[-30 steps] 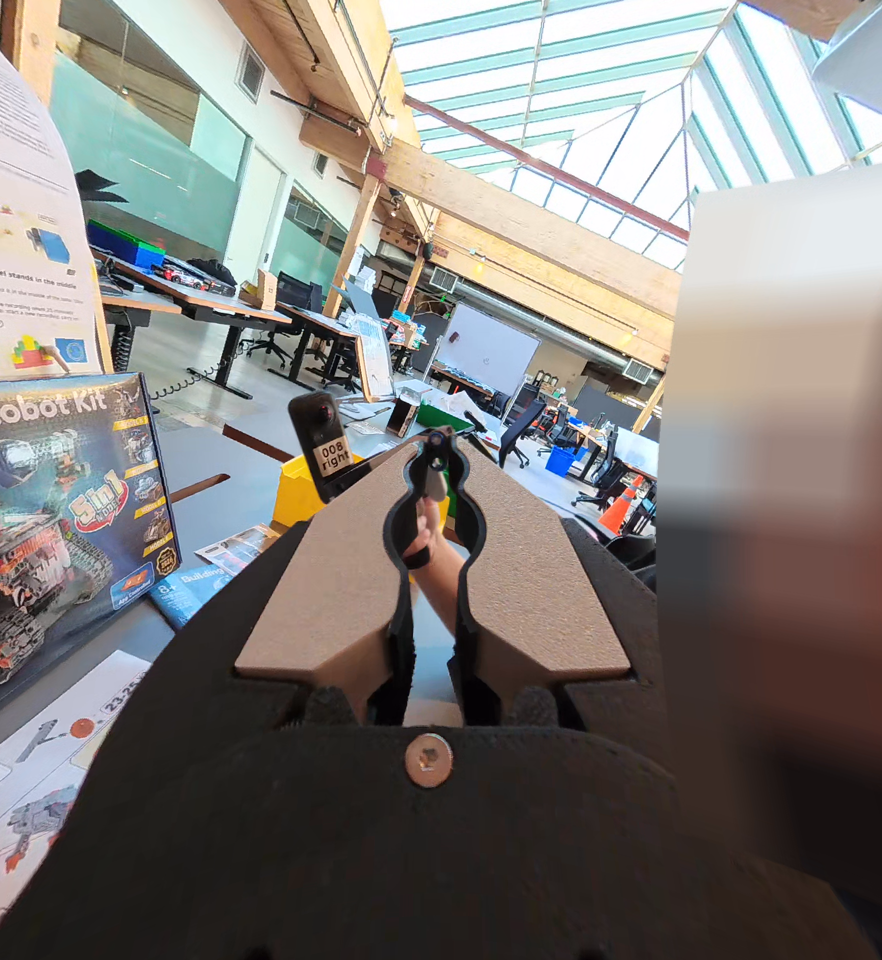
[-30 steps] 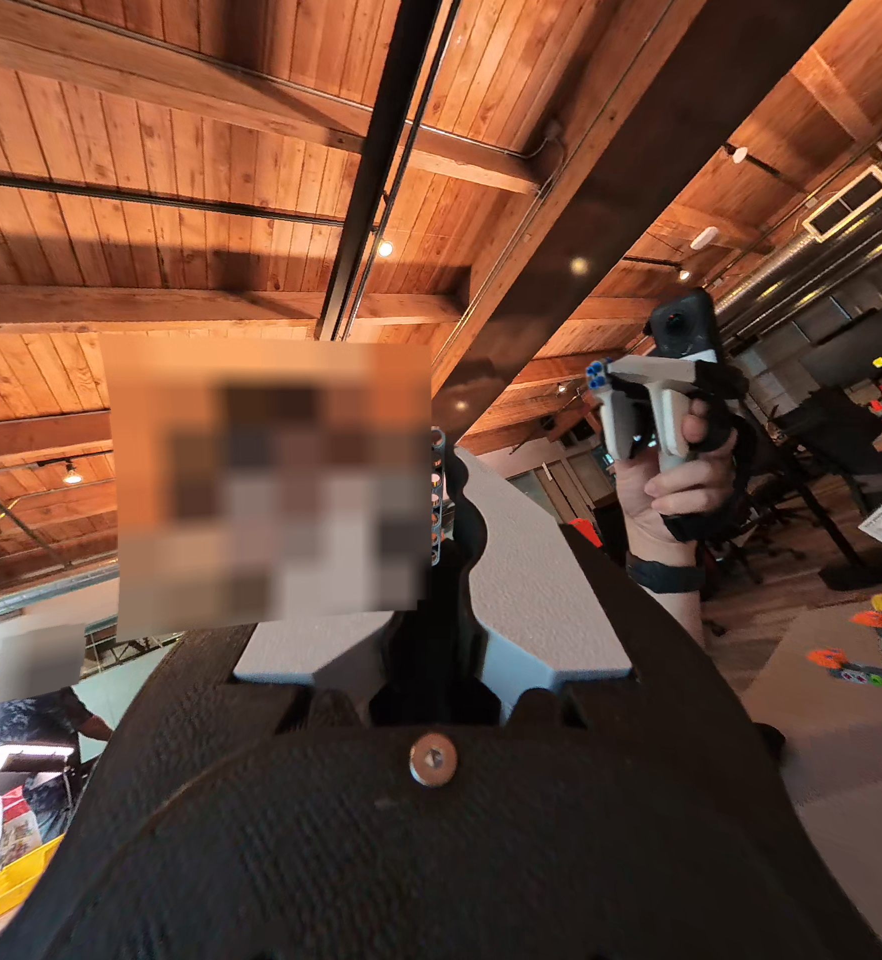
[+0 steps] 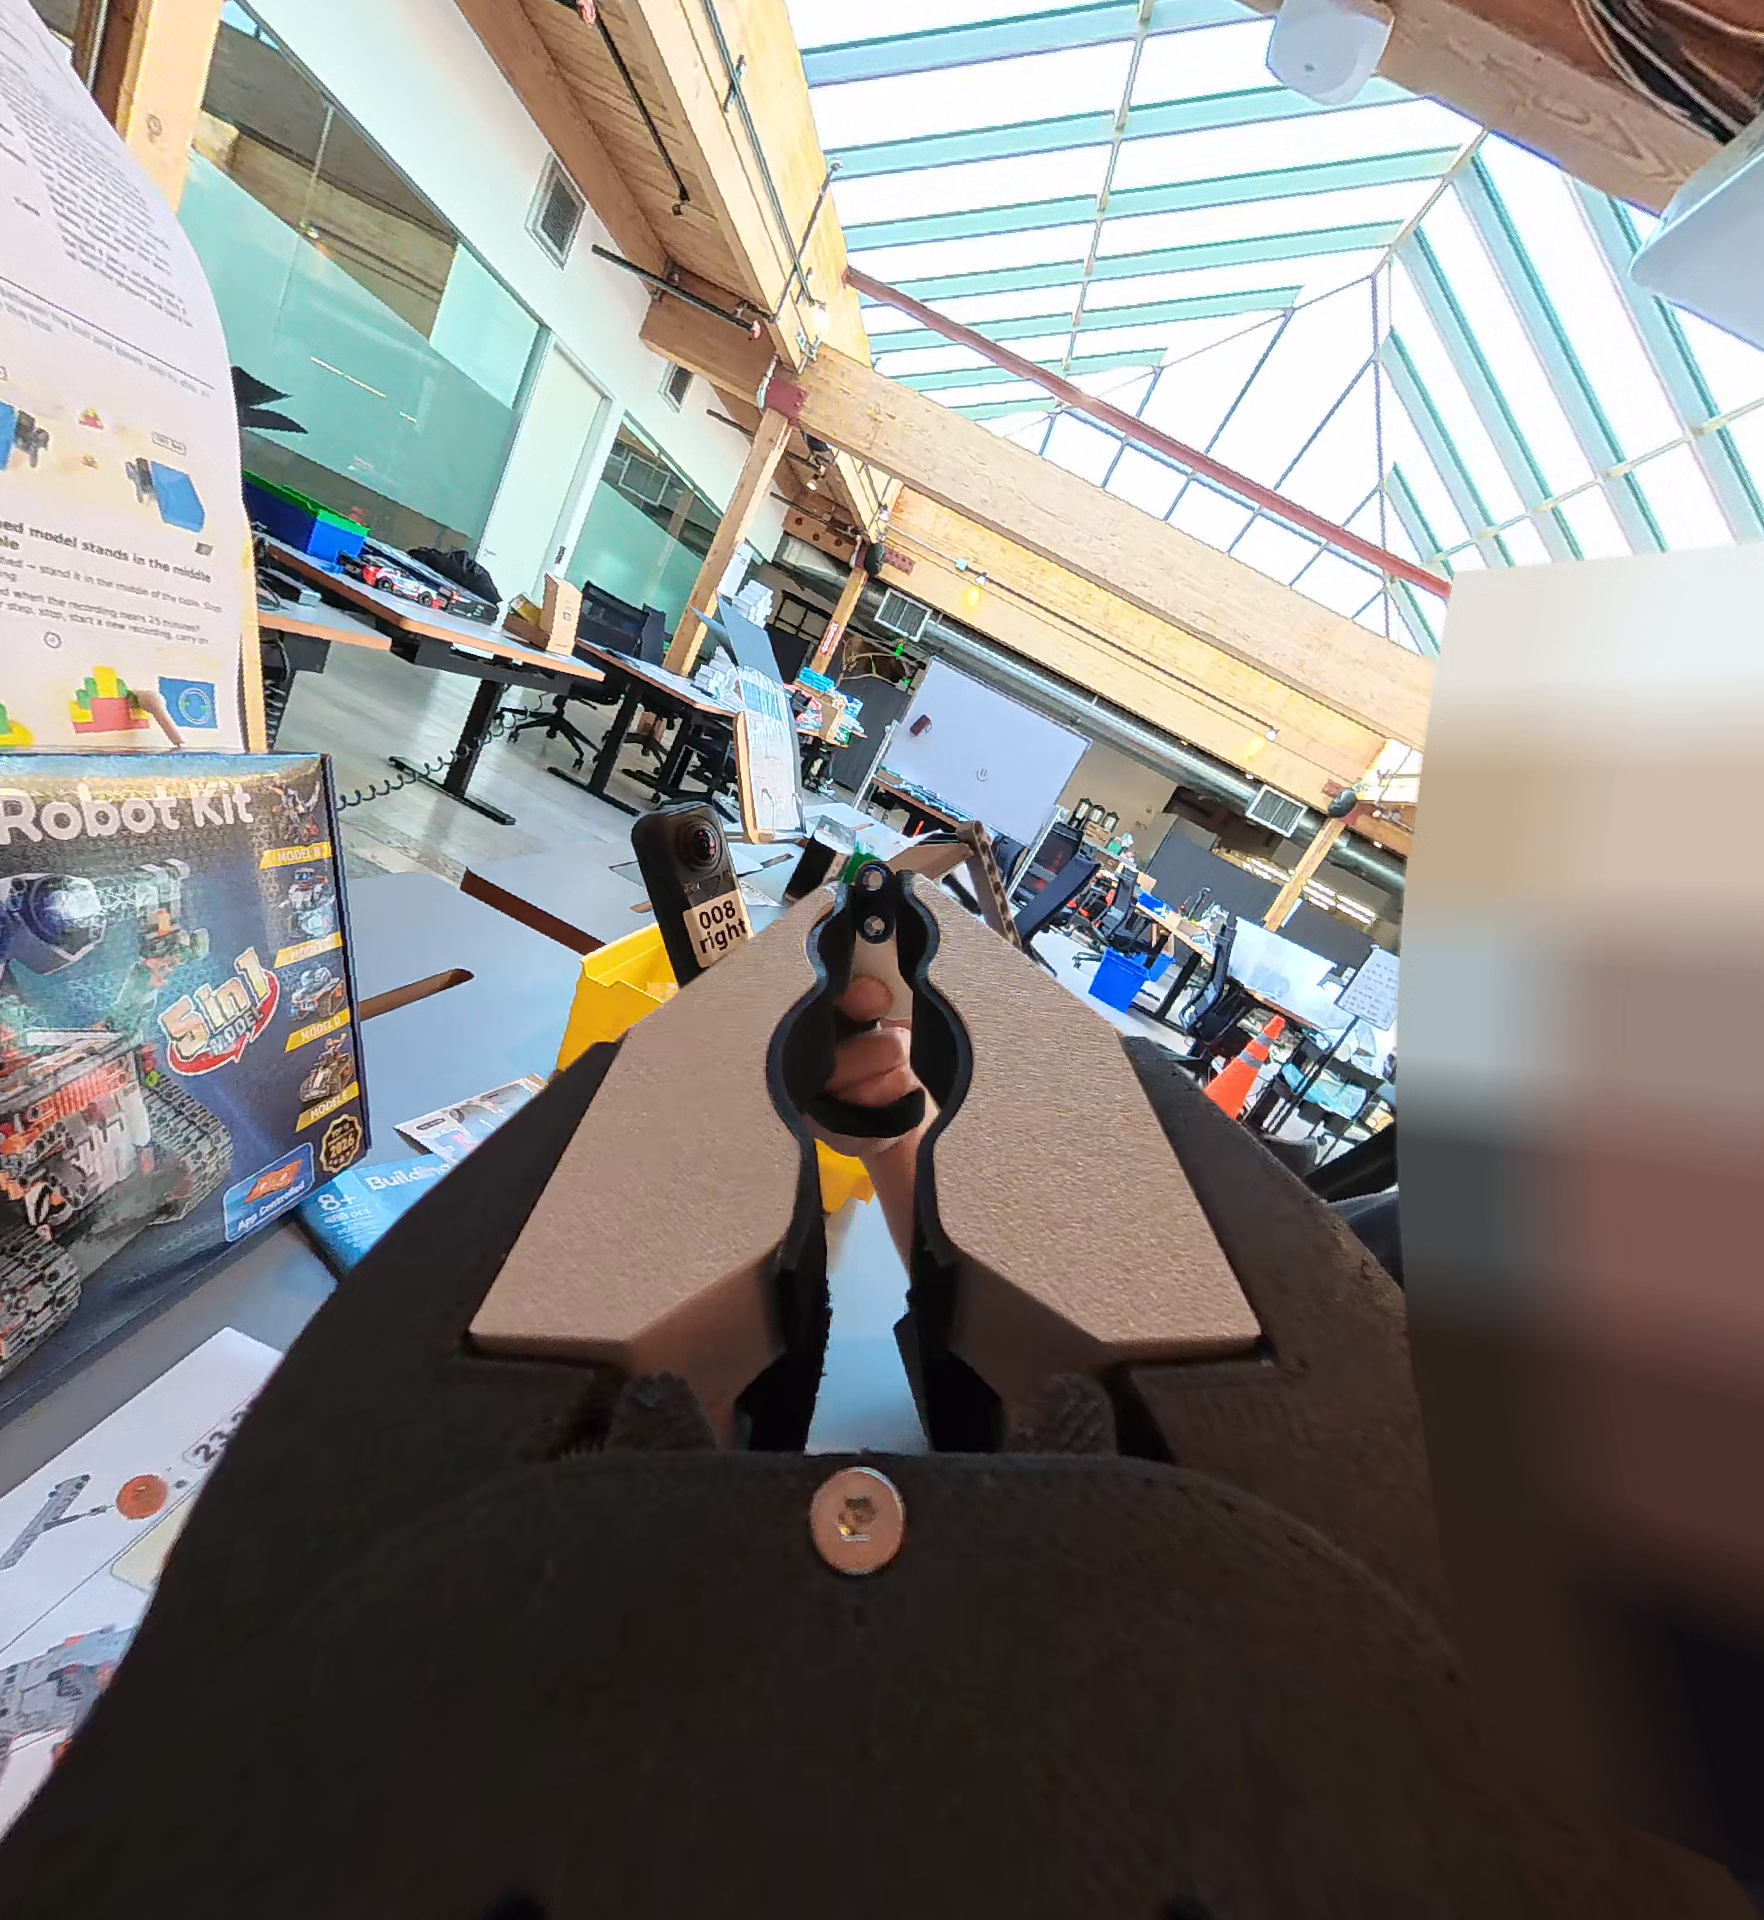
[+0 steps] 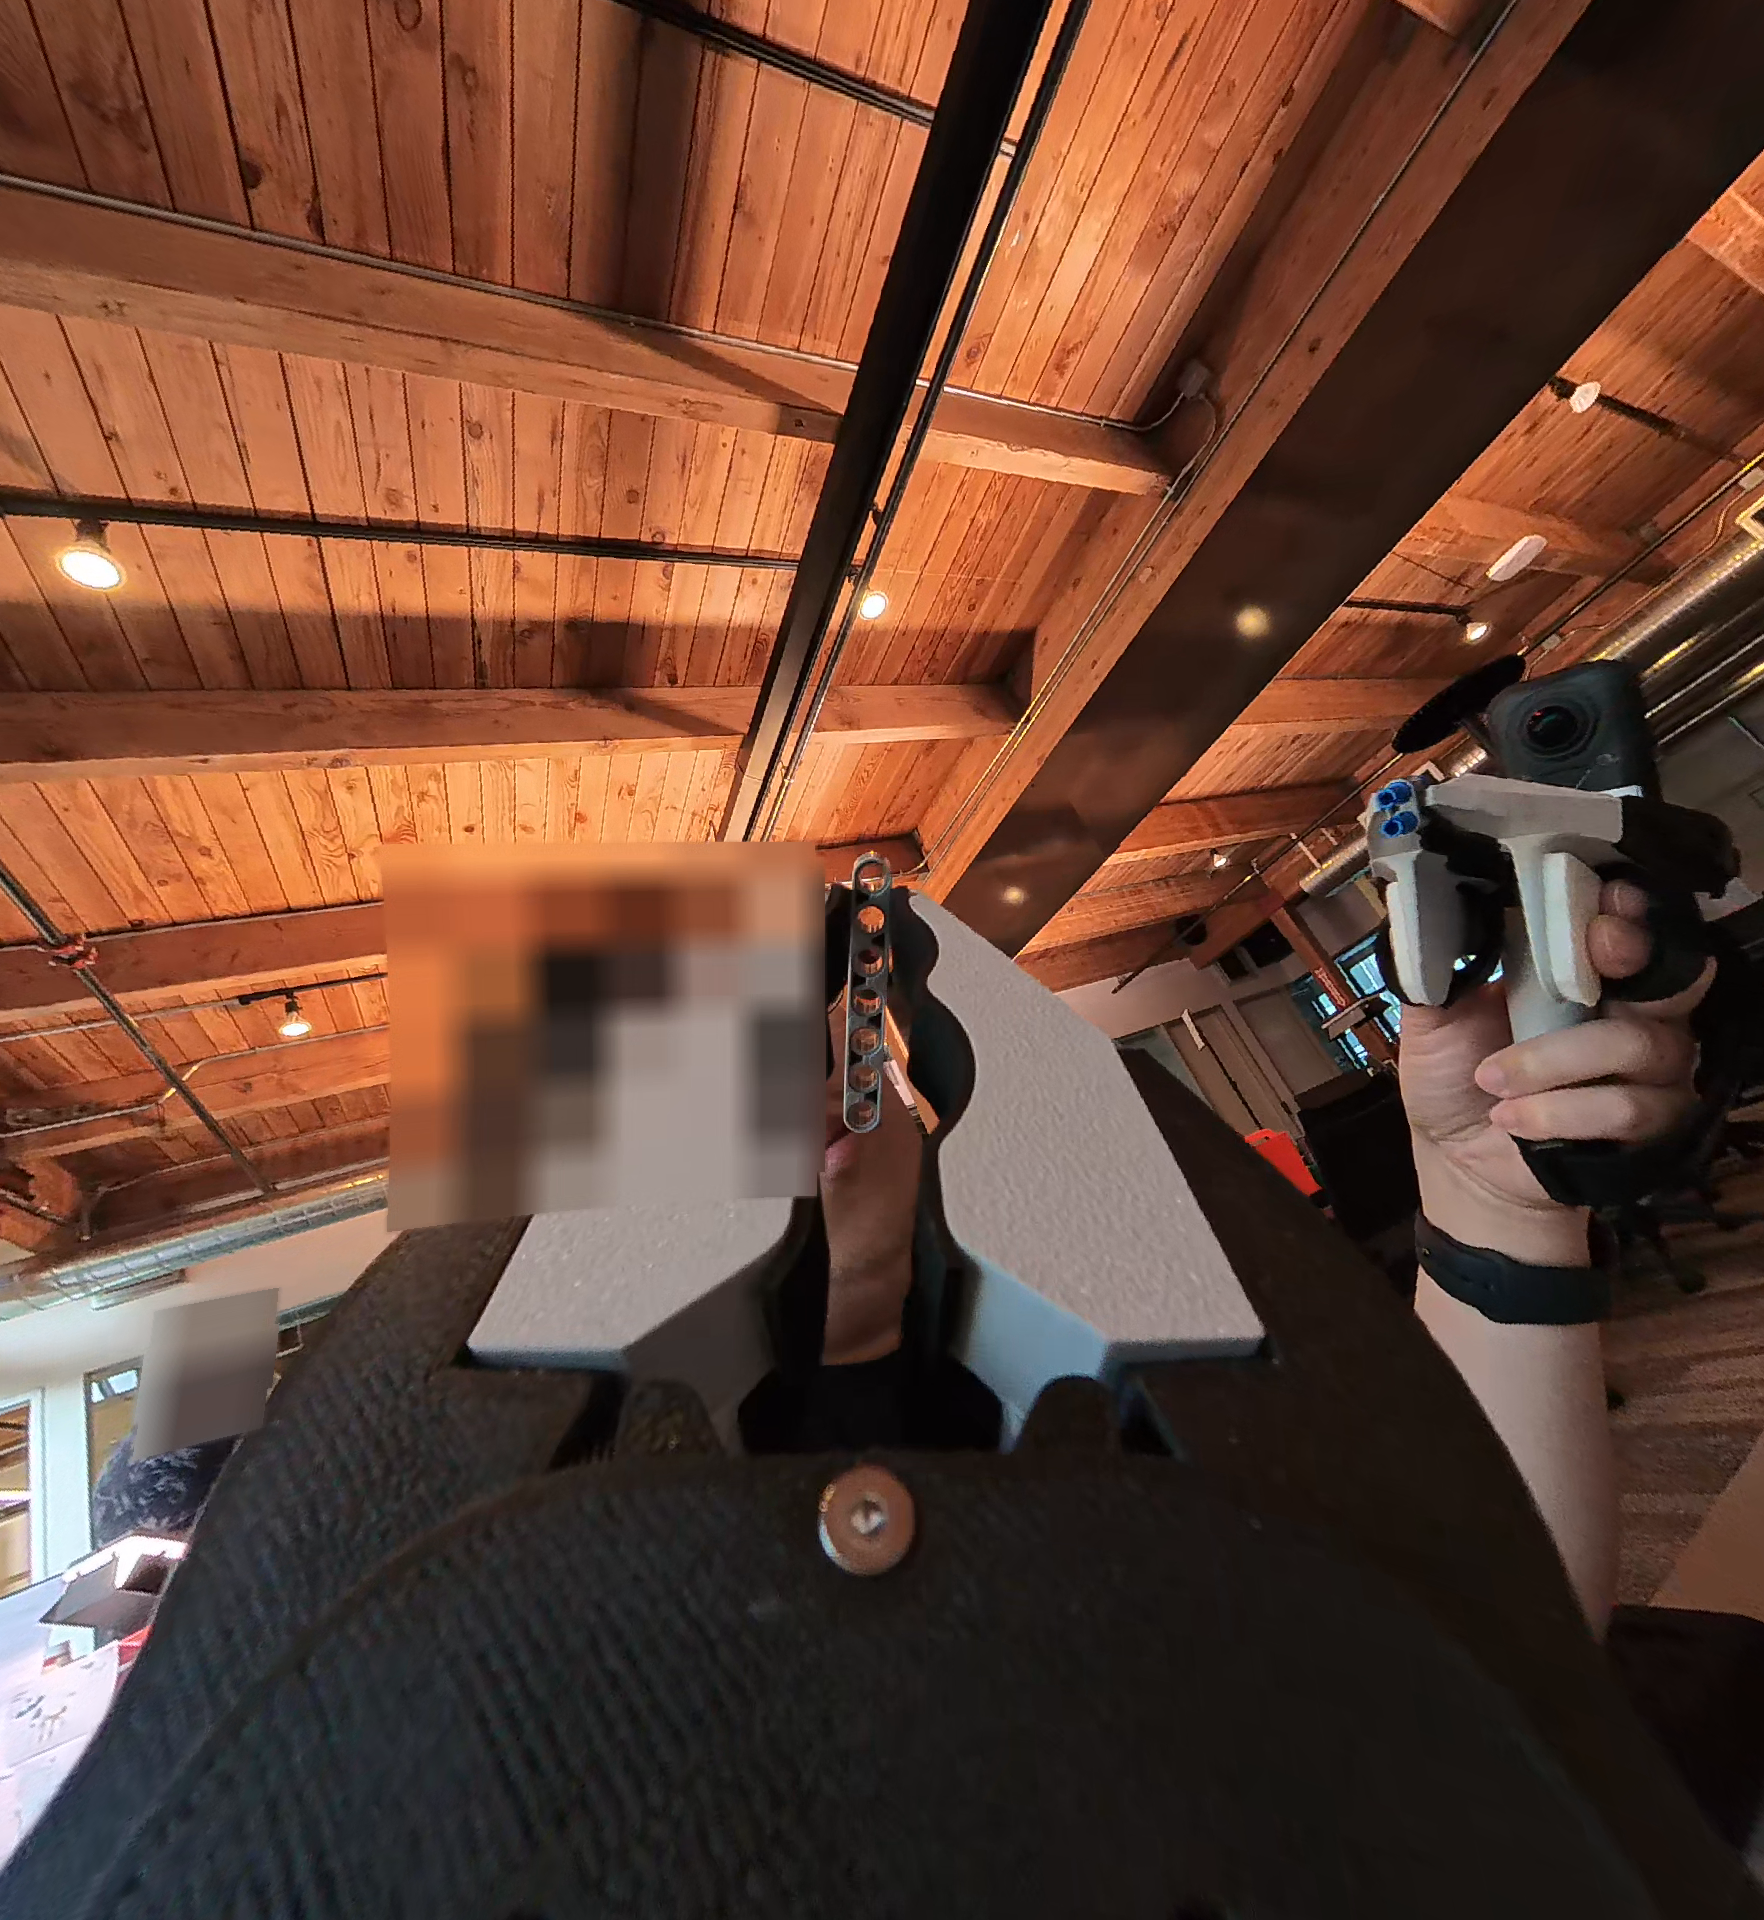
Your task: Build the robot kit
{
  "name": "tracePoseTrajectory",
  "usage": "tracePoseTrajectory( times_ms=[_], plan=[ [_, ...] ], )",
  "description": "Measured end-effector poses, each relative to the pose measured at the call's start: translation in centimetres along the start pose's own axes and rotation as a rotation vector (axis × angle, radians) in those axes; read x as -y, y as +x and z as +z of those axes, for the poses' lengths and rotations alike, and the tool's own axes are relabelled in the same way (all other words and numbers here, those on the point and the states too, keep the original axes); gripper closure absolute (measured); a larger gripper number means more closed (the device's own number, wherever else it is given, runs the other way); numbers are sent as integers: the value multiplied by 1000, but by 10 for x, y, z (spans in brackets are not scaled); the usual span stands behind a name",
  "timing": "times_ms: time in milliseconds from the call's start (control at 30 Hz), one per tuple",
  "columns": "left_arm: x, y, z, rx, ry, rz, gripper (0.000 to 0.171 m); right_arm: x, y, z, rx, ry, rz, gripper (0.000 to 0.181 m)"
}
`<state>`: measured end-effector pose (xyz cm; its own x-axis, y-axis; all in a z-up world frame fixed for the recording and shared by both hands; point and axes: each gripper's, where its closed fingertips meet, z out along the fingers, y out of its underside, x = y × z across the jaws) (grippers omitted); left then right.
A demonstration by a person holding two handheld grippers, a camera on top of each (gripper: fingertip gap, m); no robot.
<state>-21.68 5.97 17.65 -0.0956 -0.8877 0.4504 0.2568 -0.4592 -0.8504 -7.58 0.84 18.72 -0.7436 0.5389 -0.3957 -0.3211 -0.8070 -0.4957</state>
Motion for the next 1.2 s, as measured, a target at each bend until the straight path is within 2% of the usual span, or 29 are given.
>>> tracePoseTrajectory(
  times_ms=[1200],
  plan=[
    [10, -5, -13, 63, 34, 36, 166, 9, 2, -8, -43, 38, -35, 176]
  ],
)
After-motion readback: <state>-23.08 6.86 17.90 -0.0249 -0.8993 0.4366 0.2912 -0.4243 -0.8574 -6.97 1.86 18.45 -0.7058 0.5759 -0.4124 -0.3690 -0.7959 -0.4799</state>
